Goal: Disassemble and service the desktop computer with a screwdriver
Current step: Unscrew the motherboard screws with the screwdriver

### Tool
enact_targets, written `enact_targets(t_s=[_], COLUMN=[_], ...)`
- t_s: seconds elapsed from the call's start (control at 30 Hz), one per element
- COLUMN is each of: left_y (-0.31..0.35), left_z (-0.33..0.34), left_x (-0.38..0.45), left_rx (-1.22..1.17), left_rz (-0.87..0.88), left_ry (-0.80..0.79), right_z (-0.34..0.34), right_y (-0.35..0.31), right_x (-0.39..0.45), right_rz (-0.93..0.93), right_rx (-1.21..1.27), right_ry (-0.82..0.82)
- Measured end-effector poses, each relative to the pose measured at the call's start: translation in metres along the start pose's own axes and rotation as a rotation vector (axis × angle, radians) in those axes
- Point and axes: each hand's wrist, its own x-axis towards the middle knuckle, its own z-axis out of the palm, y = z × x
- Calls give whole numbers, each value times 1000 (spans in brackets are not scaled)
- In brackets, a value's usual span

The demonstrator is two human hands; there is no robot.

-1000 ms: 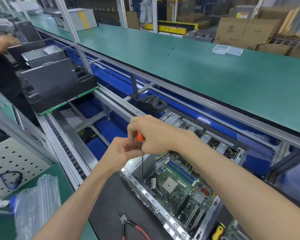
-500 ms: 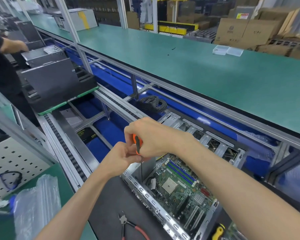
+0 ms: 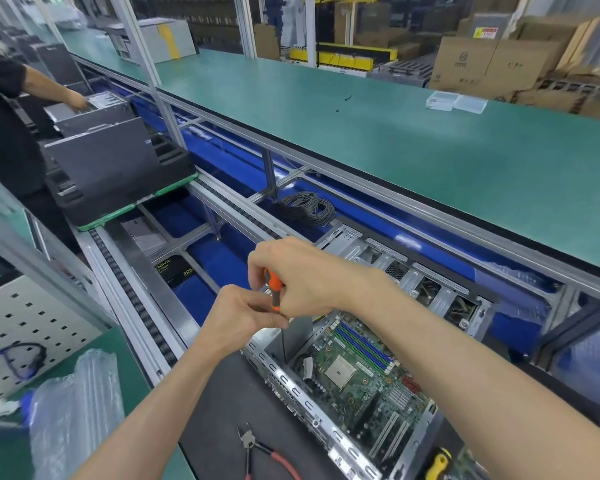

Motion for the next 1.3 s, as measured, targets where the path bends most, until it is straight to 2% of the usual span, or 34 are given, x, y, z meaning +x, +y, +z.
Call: enact_targets(t_s=[0.07, 0.17, 0.23, 0.4, 0.5, 0.6, 0.7, 0.77, 0.87, 1.13, 1.3], left_y=[-1, -2, -3, -14, -20, -25, -33, -38, -42, -47, -43], left_z=[0, 2, 5, 10, 13, 16, 13, 8, 4, 8, 16], left_x=[-1, 2, 5, 3, 6, 8, 9, 11, 16, 21, 23], left_rx=[-10, -23, 8, 54, 80, 129, 203, 200, 210, 198, 330], left_rz=[13, 8, 39, 66, 52, 44, 42, 46, 27, 8, 40], left_ry=[0, 22, 20, -19, -54, -114, -151, -147, -142, -115, -98], right_z=[4, 19, 27, 40, 68, 99, 121, 131, 133, 106, 87], right_y=[0, 3, 7, 23, 30, 33, 43, 49, 54, 66, 75], right_x=[-3, 0, 1, -11, -20, -23, -25, -29, -33, -41, -46], right_rz=[13, 118, 115, 146, 240, 304, 366, 404, 447, 434, 457], right_rx=[35, -123, -2, 472, 594, 488, 364, 376, 448, 457, 525], right_ry=[83, 275, 311, 299, 351, 379, 260, 190, 175, 301, 412])
